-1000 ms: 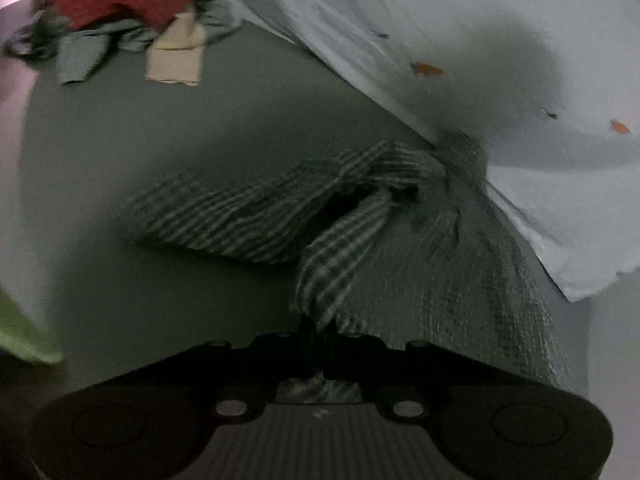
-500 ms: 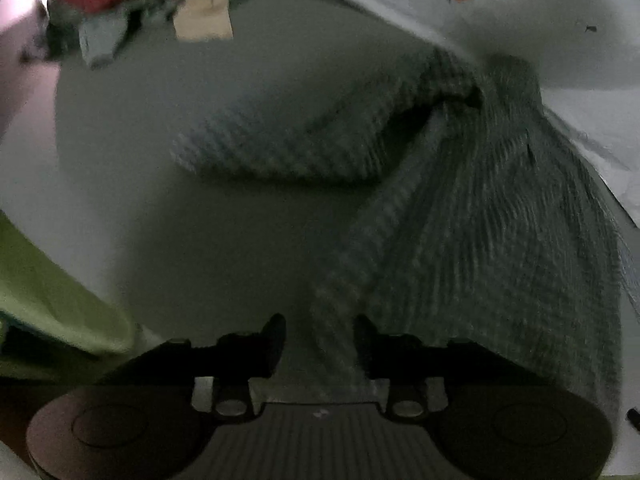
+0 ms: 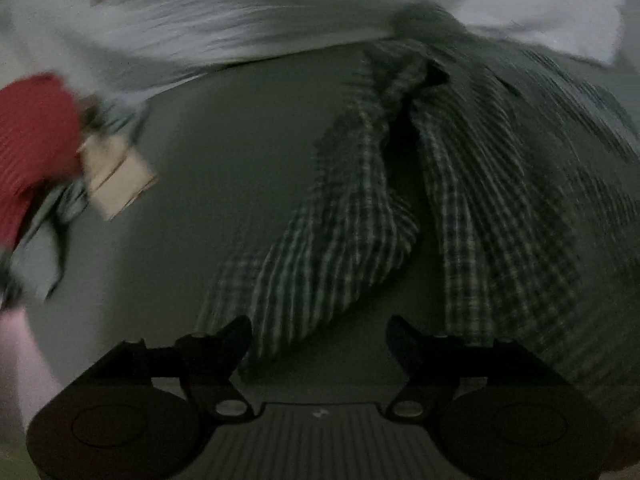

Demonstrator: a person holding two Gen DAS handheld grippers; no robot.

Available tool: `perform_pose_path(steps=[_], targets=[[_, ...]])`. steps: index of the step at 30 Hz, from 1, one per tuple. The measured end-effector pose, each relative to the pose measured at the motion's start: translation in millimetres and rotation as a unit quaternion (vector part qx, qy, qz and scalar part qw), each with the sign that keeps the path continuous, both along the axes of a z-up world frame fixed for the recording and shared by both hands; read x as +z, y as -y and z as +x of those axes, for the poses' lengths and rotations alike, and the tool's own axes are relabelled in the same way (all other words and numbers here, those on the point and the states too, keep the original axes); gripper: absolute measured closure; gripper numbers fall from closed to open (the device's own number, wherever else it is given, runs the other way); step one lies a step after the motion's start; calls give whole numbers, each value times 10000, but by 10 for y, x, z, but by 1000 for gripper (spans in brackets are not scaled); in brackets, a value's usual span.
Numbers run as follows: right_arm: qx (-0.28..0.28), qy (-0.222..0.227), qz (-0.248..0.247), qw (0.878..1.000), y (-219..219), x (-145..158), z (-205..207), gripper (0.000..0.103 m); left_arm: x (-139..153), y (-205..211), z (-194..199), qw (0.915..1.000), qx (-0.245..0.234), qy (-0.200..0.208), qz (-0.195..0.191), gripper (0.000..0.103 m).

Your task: Fold clothes

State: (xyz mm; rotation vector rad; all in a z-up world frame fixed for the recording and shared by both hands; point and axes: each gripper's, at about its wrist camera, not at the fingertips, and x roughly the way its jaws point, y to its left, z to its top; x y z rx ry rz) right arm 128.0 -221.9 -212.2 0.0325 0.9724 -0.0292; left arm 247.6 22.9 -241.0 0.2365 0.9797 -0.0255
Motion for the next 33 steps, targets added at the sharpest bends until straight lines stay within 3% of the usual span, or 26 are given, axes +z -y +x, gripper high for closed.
perform_pose_path(steps=[4,5,7,9,11,12,13,15,17,18,21,22,24,27,29,31,33], targets=[[-204,-98,-202,9995,-301,-66,24,44,-151,-128,216,9991,-370,-187,81,29],[-348,-114,-199,9991,-344,-76,22,42,-149,-173,251,9990,-400,-195,-93,32],[-642,-125,-164,9977,-416,-117,37,41,-119,-280,321,9977,-502,-197,-411,67],[-915,-102,-163,9956,-474,-142,42,38,-51,-418,390,9985,-415,-91,-348,97],[-1150,-90,-177,9932,-509,-139,42,38,135,-700,498,9981,77,32,-613,97],[-1239,-93,-184,9921,-523,-137,41,38,267,-895,561,9935,473,65,-1029,97],[-1314,-92,-189,9911,-534,-138,38,37,414,-1151,614,9831,945,133,-1564,97],[-1448,-64,-194,9893,-556,-147,28,35,685,-1677,671,9474,1831,408,-2592,97],[-1526,-52,-220,9880,-579,-159,27,32,876,-2049,703,9247,2218,737,-3003,94],[-1571,-52,-233,9873,-589,-166,28,32,920,-2142,740,9272,2290,791,-2858,85],[-1656,-74,-250,9858,-618,-152,46,30,817,-2224,887,9473,2604,650,-1749,51],[-1672,-87,-261,9855,-627,-147,55,30,722,-2239,909,9514,2636,494,-1515,48],[-1678,-98,-307,9853,-647,-143,66,30,549,-2294,880,9503,2649,281,-1610,47],[-1715,-77,-339,9846,-671,-147,64,29,316,-2369,787,9433,2775,118,-1815,35],[-1753,-69,-318,9840,-671,-151,58,28,182,-2377,728,9451,2817,96,-1655,35],[-1771,-75,-307,9837,-670,-153,61,27,92,-2336,655,9605,2529,114,-1153,35],[-1773,-82,-310,9836,-669,-156,69,25,12,-2183,656,9823,1801,181,-484,33]])
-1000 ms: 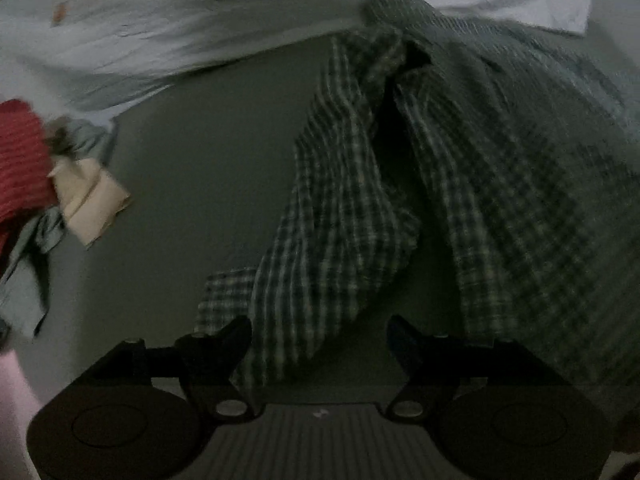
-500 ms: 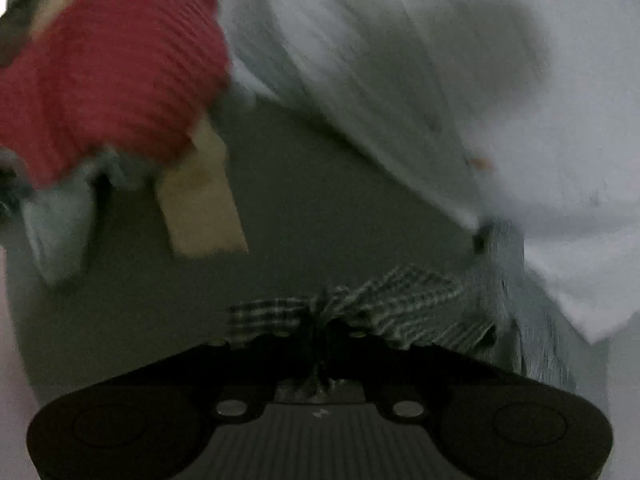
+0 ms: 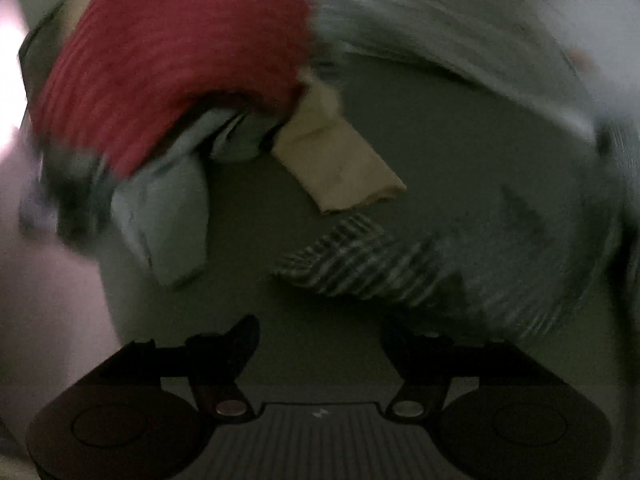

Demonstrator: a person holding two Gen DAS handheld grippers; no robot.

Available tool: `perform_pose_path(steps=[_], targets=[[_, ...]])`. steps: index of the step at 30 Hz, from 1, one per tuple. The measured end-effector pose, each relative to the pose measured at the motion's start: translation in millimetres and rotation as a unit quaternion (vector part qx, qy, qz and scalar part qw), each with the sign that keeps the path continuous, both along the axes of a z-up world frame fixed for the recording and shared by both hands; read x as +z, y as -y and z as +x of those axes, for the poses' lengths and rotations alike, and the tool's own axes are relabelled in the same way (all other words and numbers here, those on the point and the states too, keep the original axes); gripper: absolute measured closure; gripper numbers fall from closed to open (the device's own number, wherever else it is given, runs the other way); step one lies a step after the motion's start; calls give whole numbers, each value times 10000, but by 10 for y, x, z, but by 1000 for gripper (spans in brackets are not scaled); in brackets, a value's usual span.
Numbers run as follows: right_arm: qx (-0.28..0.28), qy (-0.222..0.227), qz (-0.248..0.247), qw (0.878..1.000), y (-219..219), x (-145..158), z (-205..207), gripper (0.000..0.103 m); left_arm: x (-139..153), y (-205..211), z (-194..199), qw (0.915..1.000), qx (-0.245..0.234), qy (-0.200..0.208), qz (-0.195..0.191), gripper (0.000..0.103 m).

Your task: Fold clothes

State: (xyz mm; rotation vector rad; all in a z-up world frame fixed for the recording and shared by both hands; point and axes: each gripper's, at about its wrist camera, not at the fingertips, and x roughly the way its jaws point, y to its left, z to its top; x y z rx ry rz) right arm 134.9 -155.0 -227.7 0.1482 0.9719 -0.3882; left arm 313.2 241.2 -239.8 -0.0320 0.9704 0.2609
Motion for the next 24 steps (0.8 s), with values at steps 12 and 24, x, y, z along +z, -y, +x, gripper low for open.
perform_pose_path(steps=[12,24], targets=[[93,11,-56,9999,-12,-11,14,23,-310,97,258,9800,-1495,291,1278,23],[148,128,-29,9998,3,-33,-29,22,328,-204,67,9809,-1398,373,-1299,98]])
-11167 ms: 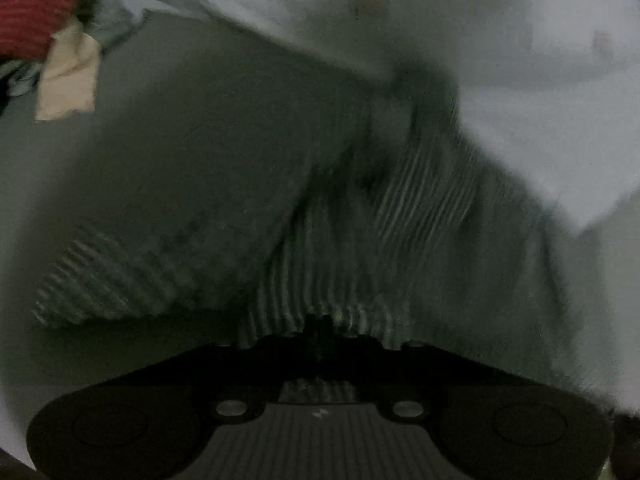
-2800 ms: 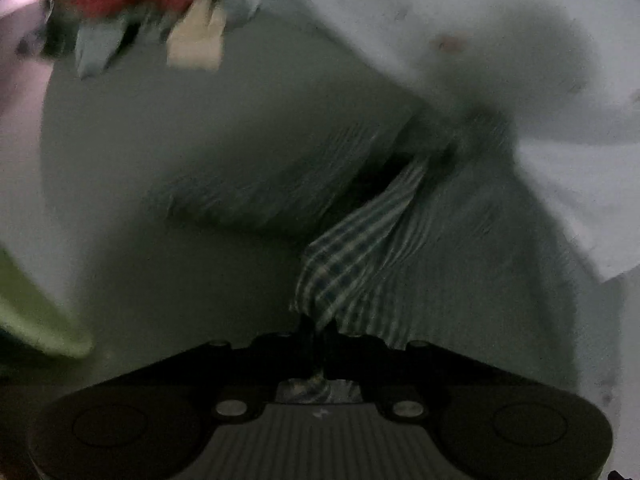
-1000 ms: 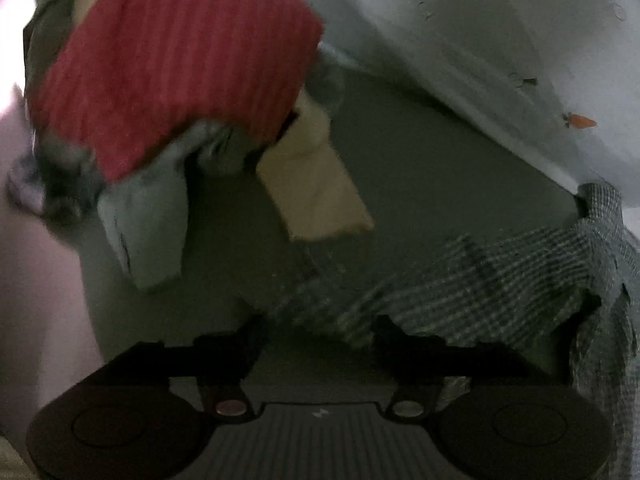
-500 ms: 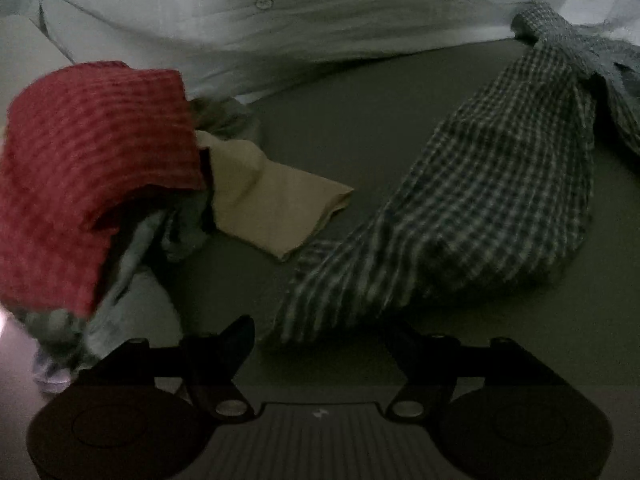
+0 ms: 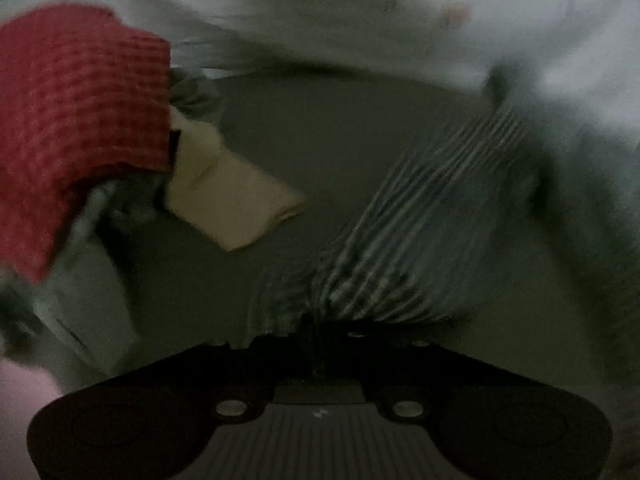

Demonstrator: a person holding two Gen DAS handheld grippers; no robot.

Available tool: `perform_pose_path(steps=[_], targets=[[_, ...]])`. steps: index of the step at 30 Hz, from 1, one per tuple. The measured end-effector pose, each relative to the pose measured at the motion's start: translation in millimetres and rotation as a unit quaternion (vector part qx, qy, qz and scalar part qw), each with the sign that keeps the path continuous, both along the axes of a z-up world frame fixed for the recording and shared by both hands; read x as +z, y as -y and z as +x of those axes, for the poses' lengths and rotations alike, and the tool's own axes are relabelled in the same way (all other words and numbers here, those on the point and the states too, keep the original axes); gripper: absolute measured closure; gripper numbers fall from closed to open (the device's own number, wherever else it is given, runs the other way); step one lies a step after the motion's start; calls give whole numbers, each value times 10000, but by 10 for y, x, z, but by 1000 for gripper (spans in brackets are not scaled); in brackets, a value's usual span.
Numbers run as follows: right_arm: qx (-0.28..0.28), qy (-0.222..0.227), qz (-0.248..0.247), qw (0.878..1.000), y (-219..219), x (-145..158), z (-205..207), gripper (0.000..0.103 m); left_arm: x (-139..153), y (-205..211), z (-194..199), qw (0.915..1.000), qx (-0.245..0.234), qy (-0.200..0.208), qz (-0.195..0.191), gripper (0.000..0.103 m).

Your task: Fold clothes

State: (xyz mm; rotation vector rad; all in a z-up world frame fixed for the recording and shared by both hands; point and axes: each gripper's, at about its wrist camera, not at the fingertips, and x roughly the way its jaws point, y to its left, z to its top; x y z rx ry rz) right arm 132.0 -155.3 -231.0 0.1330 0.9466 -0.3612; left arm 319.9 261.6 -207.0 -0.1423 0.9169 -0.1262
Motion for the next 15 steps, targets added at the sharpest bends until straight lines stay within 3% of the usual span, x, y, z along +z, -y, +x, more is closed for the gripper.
perform_pose_path(steps=[1,2,3,5,7,9,11,12,13,15], targets=[[-2,-1,6,10000,4,-2,2,22,172,-108,-81,9968,33,113,-785,98],[-5,-2,11,10000,8,-3,5,22,307,-250,-167,9857,102,305,-1657,98],[-9,-4,17,10000,12,-5,7,22,433,-387,-249,9676,178,486,-2472,97],[-50,19,46,10000,20,-12,1,20,507,-587,-331,9434,507,670,-3209,93],[-108,55,82,9999,29,-21,-4,19,429,-721,-311,9478,1195,492,-2914,91],[-123,78,74,9999,23,-26,-8,19,133,-847,-209,9427,2071,-206,-2609,90],[-140,91,63,9998,21,-25,-15,19,-168,-893,-131,9389,2464,-832,-2255,85],[-157,97,60,9998,18,-26,-18,19,-271,-866,-119,9440,2429,-994,-1997,77],[-173,98,51,9998,12,-26,-20,19,-366,-837,-110,9482,2393,-1141,-1747,64],[-189,99,14,9998,-6,-26,-24,19,-389,-759,-162,9552,2352,-1060,-1451,43]])
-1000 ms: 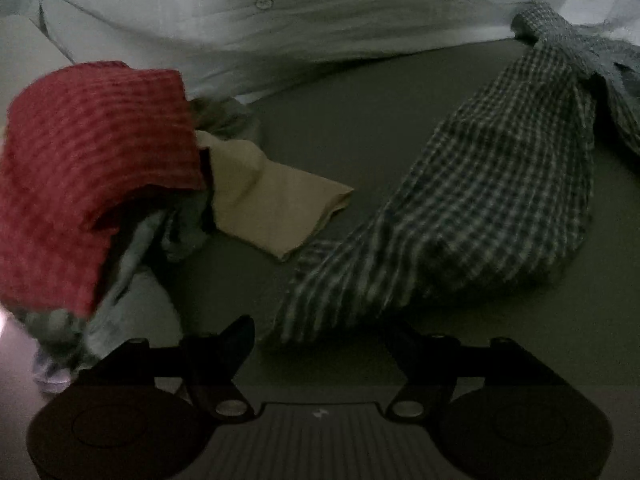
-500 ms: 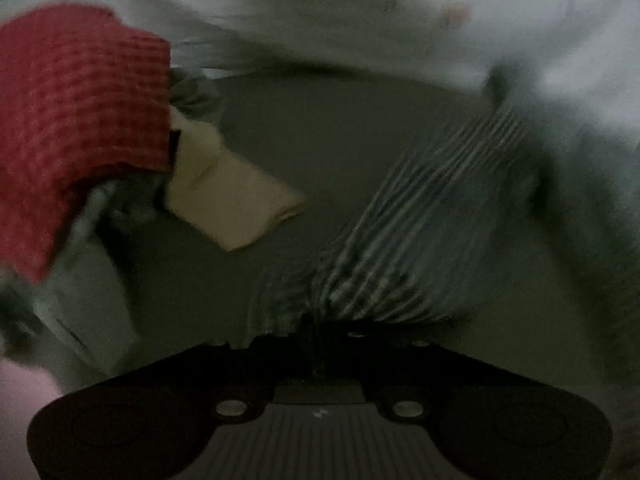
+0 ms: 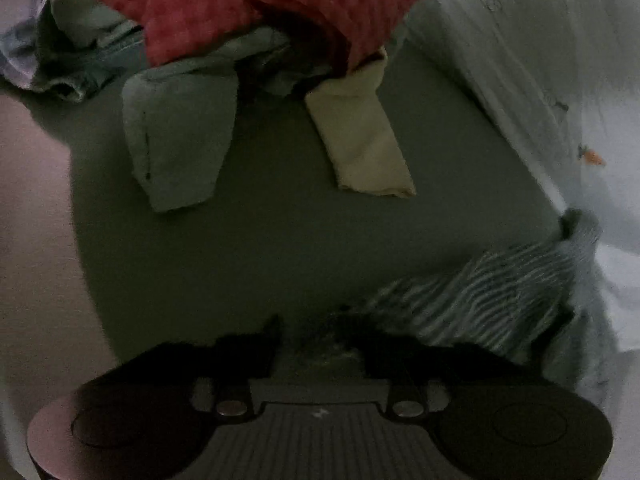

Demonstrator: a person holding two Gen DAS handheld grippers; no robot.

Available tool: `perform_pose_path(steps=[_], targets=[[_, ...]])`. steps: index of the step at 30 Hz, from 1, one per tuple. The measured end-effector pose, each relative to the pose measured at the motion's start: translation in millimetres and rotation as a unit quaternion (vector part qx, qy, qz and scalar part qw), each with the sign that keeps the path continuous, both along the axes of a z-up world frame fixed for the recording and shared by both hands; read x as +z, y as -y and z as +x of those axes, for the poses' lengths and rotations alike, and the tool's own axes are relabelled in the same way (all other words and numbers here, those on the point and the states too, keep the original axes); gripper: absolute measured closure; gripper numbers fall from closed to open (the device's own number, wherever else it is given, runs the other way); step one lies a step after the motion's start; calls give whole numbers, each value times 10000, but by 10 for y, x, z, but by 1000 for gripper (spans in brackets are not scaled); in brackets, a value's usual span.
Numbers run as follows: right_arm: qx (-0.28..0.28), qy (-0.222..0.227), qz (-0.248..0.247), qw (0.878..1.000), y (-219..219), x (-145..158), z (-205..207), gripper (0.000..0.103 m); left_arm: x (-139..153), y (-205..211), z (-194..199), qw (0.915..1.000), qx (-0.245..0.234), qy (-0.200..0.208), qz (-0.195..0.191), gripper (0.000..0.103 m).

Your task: Fold clothes

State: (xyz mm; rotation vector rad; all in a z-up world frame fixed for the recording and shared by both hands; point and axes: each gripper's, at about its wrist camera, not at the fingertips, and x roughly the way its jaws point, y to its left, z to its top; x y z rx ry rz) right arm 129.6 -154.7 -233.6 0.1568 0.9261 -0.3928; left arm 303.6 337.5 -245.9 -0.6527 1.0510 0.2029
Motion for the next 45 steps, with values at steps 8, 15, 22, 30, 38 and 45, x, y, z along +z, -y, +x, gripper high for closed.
perform_pose_path(steps=[8,15,22,30,38,45], targets=[[-79,11,-18,10000,-7,0,-20,19,41,438,-230,9823,-1430,499,1099,21],[-59,-3,-42,10000,-1,2,-11,19,-51,754,-199,9638,-1977,646,1667,16],[20,7,-55,10000,6,-1,-19,16,-167,697,66,9747,-1749,916,1052,20],[14,41,-7,10000,19,-17,-24,15,413,496,59,9823,-1384,1213,-363,96],[-35,96,-1,9999,34,-28,-36,13,752,-77,-148,9413,-204,1698,-2910,96],[-39,107,-14,9999,34,-32,-46,13,-186,-207,-38,9507,1036,-957,-2761,89]])
